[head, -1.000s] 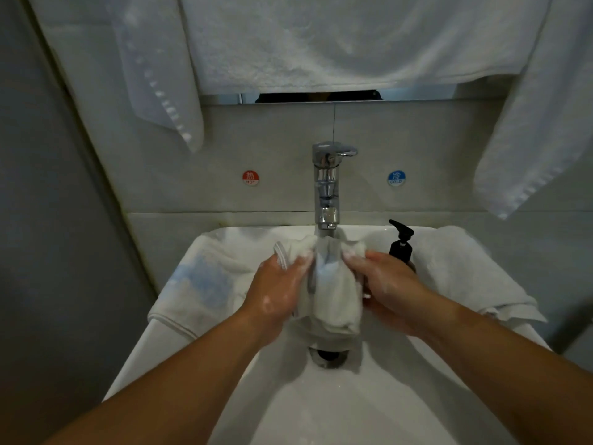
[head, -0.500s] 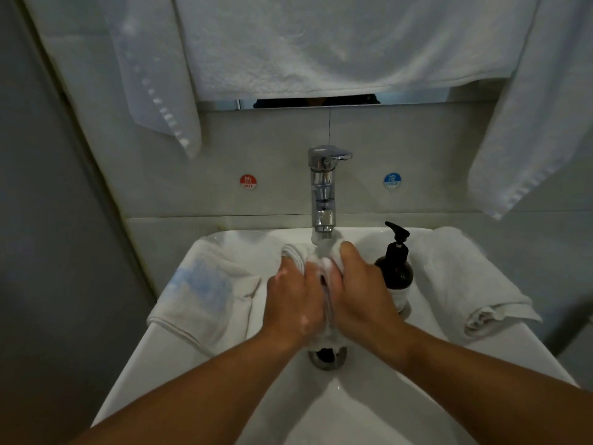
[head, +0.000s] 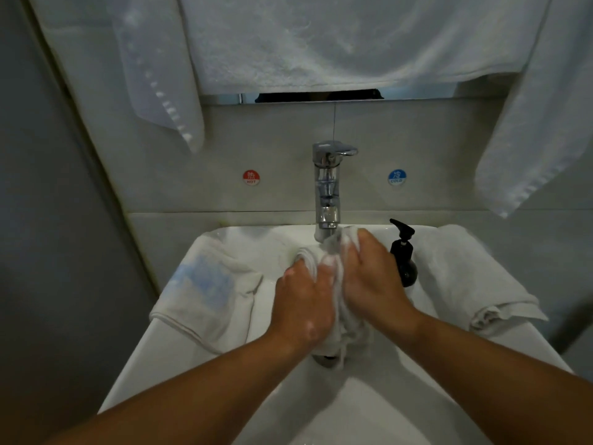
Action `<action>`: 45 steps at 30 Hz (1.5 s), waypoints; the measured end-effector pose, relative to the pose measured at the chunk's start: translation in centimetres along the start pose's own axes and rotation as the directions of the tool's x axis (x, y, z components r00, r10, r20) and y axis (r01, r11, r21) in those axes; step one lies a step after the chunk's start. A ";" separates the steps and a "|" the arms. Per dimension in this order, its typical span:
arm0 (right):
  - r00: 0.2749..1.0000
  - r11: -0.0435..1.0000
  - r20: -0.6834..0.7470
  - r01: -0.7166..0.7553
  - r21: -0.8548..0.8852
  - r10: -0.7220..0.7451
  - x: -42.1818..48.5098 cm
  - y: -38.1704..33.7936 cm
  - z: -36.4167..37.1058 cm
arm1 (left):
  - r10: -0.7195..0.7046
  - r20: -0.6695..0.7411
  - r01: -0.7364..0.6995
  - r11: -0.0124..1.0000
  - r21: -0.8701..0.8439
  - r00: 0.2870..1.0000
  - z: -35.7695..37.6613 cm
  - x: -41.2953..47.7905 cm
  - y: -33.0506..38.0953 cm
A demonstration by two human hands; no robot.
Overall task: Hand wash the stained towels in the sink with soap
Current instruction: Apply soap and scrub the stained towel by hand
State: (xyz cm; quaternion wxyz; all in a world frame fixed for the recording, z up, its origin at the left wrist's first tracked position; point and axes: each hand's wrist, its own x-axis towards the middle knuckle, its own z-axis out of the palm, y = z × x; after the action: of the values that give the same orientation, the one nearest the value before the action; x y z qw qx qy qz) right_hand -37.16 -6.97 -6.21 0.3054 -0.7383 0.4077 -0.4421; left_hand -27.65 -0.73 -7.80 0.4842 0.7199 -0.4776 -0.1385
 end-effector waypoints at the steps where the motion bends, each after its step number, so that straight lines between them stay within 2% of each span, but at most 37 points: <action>1: 1.000 1.000 -0.008 -0.023 -0.007 0.023 0.4 0.4 -0.4 | 0.011 0.015 -0.011 1.000 0.005 1.000 0.0 0.0 0.3; 5: 0.996 0.994 0.086 0.013 -0.112 -0.003 -0.9 0.5 0.3 | -0.075 0.014 0.074 0.997 0.025 0.997 0.1 1.3 0.1; 7: 0.994 0.993 0.104 0.037 -0.112 -0.025 -1.0 0.2 0.5 | -0.077 0.015 0.077 0.997 0.013 0.997 0.0 0.7 -0.1; 11: 0.999 0.994 -0.001 -0.035 -0.100 0.036 0.8 0.9 -1.0 | -0.007 0.075 0.012 0.998 -0.056 0.997 -0.4 -0.1 1.1; 16: 0.992 0.982 0.128 0.010 -0.190 0.015 -0.7 0.4 0.4 | -0.115 0.037 0.115 0.993 -0.021 0.993 -0.3 1.0 0.1; 21: 0.996 0.980 0.046 -0.070 -0.186 0.080 0.7 0.9 -1.2 | -0.023 0.105 0.028 0.999 -0.046 0.994 -0.5 0.4 1.3; 24: 0.989 0.975 0.140 -0.014 -0.221 0.045 -0.8 0.2 -0.1 | -0.093 0.021 0.093 0.996 0.012 0.995 -0.5 1.4 0.9; 27: 0.993 0.976 0.110 -0.009 -0.217 0.034 0.1 0.4 -0.2 | -0.058 0.083 0.058 0.998 0.003 0.995 -0.8 0.5 0.4; 30: 0.994 0.976 0.062 -0.078 -0.205 0.092 0.8 1.1 -1.1 | -0.022 0.166 0.031 0.998 -0.054 0.986 -1.0 0.3 1.1; 34: 0.989 0.979 0.146 0.003 -0.202 0.027 -1.2 0.3 0.3 | -0.108 0.045 0.109 0.994 -0.026 0.993 -0.7 1.3 0.3; 36: 0.992 0.979 0.122 0.005 -0.203 0.020 -0.5 0.5 0.2 | -0.094 0.068 0.096 0.995 -0.030 0.993 -0.8 0.6 0.2; 39: 0.995 0.976 0.050 -0.075 -0.206 0.087 0.8 1.2 -1.1 | -0.044 0.158 0.061 0.992 -0.106 0.986 -0.8 0.1 0.8; 42: 0.987 0.971 0.130 -0.061 -0.231 0.093 -0.5 0.8 -0.5 | -0.096 0.090 0.105 0.989 -0.104 0.991 -0.5 1.2 0.5; 45: 0.987 0.978 0.163 0.028 -0.207 0.006 -1.5 0.2 0.4 | -0.140 0.058 0.144 0.987 -0.078 0.989 -0.9 0.9 -0.2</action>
State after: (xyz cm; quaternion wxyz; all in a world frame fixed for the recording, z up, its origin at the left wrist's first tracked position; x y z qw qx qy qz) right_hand -37.29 -5.75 -7.14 0.2560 -0.8021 0.4214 -0.3368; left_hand -26.45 -0.92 -7.28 0.4895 0.7279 -0.4315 -0.2107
